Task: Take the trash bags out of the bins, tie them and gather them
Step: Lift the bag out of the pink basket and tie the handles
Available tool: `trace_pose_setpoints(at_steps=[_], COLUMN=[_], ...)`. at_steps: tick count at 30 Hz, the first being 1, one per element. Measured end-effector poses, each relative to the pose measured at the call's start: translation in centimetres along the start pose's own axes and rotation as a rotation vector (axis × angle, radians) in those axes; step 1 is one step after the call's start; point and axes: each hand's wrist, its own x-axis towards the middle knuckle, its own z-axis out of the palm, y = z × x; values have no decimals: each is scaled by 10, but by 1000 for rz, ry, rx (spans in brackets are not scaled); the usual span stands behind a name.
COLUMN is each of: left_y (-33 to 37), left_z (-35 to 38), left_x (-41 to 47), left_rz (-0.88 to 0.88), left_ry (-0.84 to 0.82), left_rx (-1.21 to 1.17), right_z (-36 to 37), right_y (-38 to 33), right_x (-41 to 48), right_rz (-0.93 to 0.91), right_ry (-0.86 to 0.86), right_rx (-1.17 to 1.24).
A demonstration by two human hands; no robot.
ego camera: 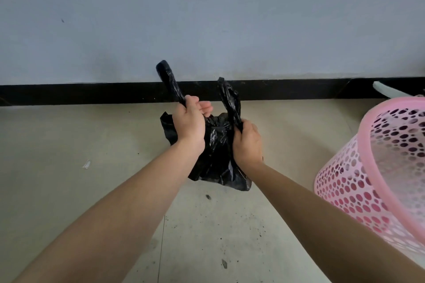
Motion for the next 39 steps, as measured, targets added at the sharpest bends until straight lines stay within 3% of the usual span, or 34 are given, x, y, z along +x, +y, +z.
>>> trace_pose_setpoints(at_steps=[3,6,9,13,16,22,27,29,32,36,39], left_y=[6,7,9,14,14,14,24,31,34,31,30], left_z=[-7,-21,-34,-43,-42,-40,-49,-53,-56,-62,-65], left_x=[5,9,15,11,11,10,12,9,4,10,12], left_rz=[-172,-258,-234,-234,-234,-324,-281,-298,-368,-361,-418], left_ry=[-48,-217,-406,-681,-567,-370,-570,-723,-791,-743,-765], left_rx=[-61,-16,97,147,179,2,143,278,458,366,244], right_z=[-11,-19,-23,-28,-26,-29,-36,-37,-36,-33,-39], right_y=[-6,-7,-6,-14,-19,-16,-11,-11,-13,-16,-21], right_x=[3,7,8,10,5,7,6,4,2,3,10], right_rz=[78,64,-136,-421,-553,-368,-264,-333,-474,-527,-312], right_ry=[61,15,-142,-182,-239,-314,-229,-215,-233,-295,-496], right_rx=[90,130,-117,-315,-355,-178,-13,-47,-107,-120,-21])
